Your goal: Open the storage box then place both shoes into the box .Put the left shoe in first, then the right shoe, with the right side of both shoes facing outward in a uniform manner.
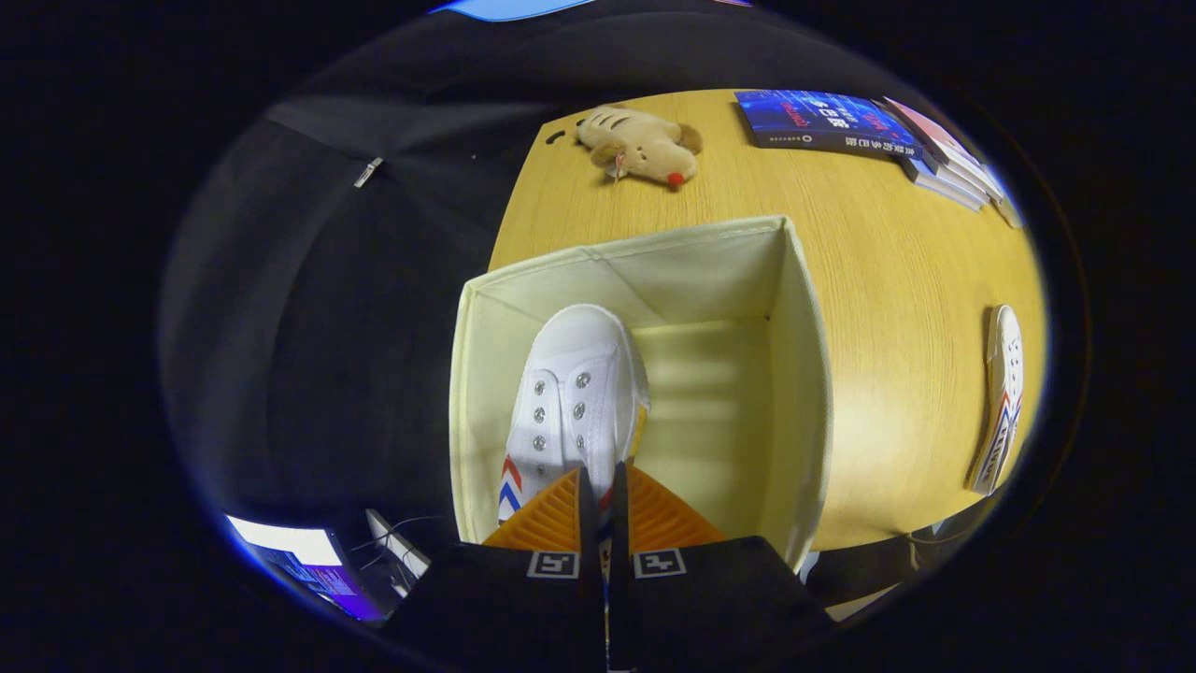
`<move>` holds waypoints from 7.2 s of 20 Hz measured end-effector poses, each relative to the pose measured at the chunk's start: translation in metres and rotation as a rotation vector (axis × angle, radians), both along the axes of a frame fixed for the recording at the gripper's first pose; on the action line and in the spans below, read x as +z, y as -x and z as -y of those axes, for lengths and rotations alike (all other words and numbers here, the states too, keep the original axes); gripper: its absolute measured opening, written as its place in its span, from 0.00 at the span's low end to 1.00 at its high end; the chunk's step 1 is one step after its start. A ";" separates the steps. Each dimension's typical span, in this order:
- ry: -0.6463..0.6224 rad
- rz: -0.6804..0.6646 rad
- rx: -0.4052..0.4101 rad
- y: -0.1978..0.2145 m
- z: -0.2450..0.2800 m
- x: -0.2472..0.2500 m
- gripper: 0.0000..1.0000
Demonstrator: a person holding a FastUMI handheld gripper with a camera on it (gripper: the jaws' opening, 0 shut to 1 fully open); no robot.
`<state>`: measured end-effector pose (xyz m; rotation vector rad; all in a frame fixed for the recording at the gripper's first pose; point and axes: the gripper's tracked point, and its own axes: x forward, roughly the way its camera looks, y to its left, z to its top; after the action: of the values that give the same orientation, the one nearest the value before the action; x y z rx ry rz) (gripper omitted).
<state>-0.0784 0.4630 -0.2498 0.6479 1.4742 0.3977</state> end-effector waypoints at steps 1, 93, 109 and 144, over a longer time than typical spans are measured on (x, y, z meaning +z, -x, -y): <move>0.001 -0.005 -0.002 0.000 -0.001 -0.001 0.06; -0.171 0.171 -0.216 -0.022 0.244 0.057 0.13; -0.086 0.096 -0.021 -0.016 0.081 0.054 0.13; 0.002 0.734 -0.102 -0.062 0.218 0.116 0.99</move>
<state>-0.0160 0.2451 -0.1337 0.4951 0.7410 0.4886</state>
